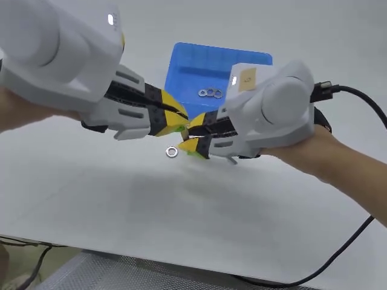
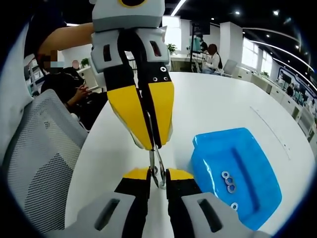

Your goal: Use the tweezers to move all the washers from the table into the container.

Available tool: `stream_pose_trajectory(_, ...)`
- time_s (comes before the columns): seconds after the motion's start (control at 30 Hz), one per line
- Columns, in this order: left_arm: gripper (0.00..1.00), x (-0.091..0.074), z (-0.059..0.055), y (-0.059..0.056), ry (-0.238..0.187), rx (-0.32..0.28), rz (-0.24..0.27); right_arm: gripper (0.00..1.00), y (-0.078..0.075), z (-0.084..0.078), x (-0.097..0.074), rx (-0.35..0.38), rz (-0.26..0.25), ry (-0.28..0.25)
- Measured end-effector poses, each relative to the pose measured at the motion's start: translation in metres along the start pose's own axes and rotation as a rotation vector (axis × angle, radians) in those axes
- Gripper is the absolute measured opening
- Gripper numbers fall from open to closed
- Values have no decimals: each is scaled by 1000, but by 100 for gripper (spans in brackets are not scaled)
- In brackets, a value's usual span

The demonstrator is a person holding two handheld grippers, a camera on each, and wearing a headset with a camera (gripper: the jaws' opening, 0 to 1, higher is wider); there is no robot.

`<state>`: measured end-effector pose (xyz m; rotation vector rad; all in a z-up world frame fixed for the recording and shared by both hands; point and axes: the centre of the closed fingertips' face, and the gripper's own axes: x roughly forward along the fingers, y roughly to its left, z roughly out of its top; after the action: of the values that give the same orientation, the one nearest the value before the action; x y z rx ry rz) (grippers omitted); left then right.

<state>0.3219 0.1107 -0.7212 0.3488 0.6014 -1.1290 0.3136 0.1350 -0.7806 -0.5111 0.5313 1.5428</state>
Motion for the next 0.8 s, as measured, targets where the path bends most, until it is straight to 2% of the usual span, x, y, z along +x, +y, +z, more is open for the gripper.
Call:
stream_pose_trajectory(0.4, 6, 2, -1, -1, 10, 4, -3, 11, 3, 0, 0, -66, -2, 6)
stream_pose_trajectory(0.8, 6, -1, -1, -5, 3, -5, 15, 10, 3, 1, 1, -71, -10, 9)
